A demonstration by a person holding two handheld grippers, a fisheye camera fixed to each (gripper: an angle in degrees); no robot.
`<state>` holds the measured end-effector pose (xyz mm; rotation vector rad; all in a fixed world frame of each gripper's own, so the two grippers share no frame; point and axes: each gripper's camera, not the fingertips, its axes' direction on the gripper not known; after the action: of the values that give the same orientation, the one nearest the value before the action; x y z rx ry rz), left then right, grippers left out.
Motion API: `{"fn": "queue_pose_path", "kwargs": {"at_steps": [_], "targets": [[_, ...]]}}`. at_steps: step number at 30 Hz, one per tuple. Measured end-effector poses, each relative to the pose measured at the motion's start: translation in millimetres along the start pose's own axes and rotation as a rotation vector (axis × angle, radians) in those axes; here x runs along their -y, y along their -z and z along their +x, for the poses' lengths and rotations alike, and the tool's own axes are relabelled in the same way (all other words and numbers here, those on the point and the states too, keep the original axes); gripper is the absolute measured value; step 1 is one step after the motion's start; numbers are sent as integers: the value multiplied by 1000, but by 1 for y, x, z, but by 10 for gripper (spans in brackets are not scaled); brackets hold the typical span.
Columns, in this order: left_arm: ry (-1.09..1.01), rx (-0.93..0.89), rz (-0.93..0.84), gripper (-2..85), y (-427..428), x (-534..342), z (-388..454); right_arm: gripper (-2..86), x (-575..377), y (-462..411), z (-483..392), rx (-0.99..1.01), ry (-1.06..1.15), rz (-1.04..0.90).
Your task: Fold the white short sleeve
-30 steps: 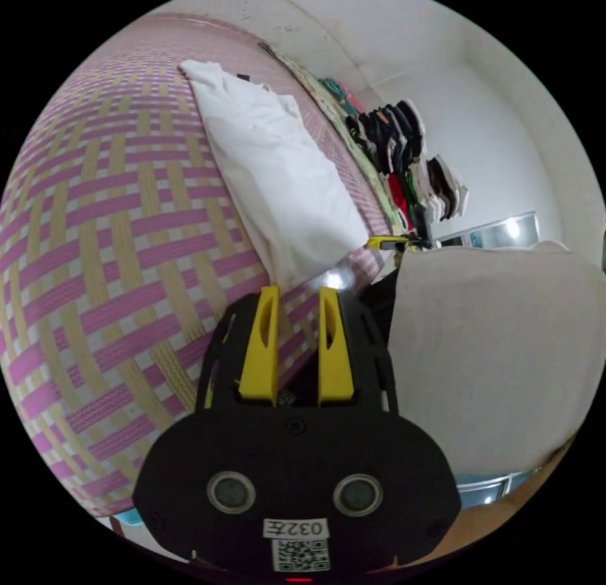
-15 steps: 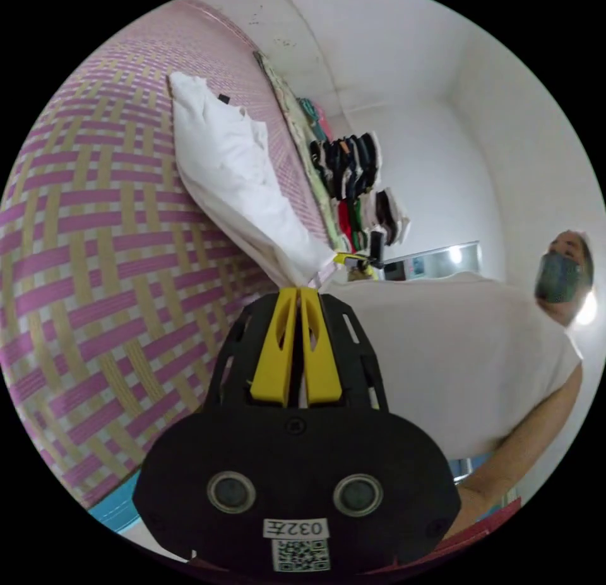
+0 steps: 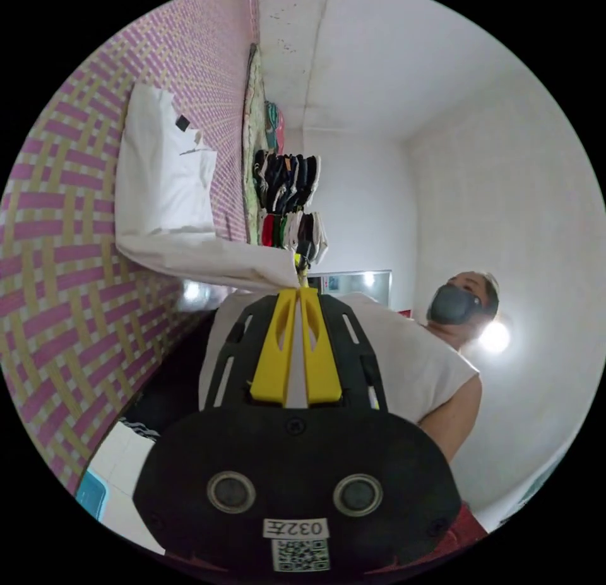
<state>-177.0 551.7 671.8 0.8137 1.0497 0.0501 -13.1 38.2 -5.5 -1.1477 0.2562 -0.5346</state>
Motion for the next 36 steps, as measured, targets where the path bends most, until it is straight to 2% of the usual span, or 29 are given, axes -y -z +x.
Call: {"fn": "queue_pose_path", "kwargs": {"at_steps": [4,7,10,14,21,24,27,29,32,36], "targets": [[83,-71,-22,-10,27,70,-28,-10,70,15,37,67,-33,-1],[103,-25,-17,-10,47,141,-64,-10,137,16,88,51,-100,25],[203,1,104,-11,76,188,-128,-9,192,3,160,49,-205,51],[308,-25,180,-11,88,204,-187,-9,221,-19,231,93,-347,87],[282,-71,197,-6,99,204,-196,-1,239,-25,240,140,-326,87],[231,-83,310,18,107,211,-191,25,250,-23,246,34,-376,145],[211,78,369,4,106,206,-178,56,256,-29,249,-149,-464,152],[101,193,314,-5,82,205,-155,36,263,-42,221,-265,-329,156],[10,280,245,-8,42,208,-138,30,275,-74,207,-238,-201,81],[-13,457,231,-9,8,219,-125,29,290,-104,215,-259,-220,59]]}}
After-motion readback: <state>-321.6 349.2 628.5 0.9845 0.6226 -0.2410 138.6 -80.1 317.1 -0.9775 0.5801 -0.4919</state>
